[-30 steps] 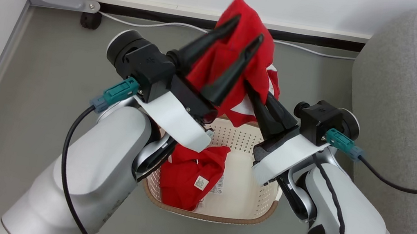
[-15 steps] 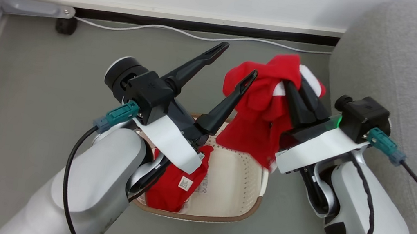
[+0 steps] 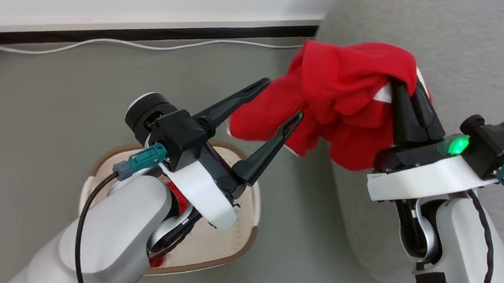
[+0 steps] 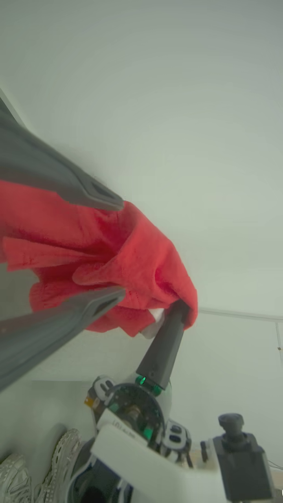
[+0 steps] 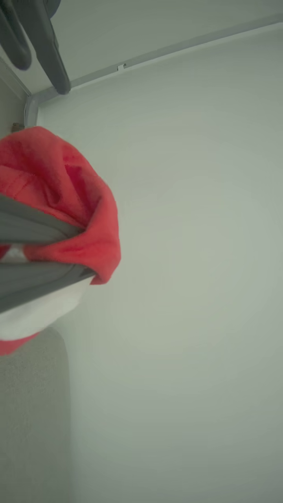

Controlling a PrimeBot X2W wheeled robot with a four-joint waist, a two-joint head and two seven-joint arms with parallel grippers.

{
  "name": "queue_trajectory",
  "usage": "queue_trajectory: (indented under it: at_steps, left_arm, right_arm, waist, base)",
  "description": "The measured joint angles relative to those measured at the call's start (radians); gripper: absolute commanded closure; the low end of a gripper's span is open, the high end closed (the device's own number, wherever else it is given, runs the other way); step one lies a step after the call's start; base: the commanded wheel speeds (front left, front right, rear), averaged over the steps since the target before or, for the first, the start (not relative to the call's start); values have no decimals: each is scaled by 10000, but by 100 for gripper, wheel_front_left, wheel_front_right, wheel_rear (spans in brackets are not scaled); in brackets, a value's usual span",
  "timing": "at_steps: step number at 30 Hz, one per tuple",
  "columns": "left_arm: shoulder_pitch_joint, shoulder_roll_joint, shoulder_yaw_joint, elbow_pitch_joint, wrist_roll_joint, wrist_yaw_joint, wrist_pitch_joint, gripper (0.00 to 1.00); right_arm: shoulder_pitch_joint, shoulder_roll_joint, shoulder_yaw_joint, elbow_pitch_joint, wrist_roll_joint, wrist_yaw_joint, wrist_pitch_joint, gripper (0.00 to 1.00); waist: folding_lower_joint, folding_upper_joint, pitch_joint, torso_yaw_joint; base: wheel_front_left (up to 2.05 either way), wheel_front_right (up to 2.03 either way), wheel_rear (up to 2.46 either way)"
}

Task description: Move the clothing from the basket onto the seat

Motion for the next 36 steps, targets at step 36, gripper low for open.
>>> queue_trajectory:
  at_steps: [36]
  left_arm:
    - [482,198,-1241,-111,-479,0,2,0]
  right_arm:
    - [1056,-711,-4092,-2796,-786,0,-2,100]
  waist:
    - [0,0,320,-3127]
  base:
    - [0,0,0]
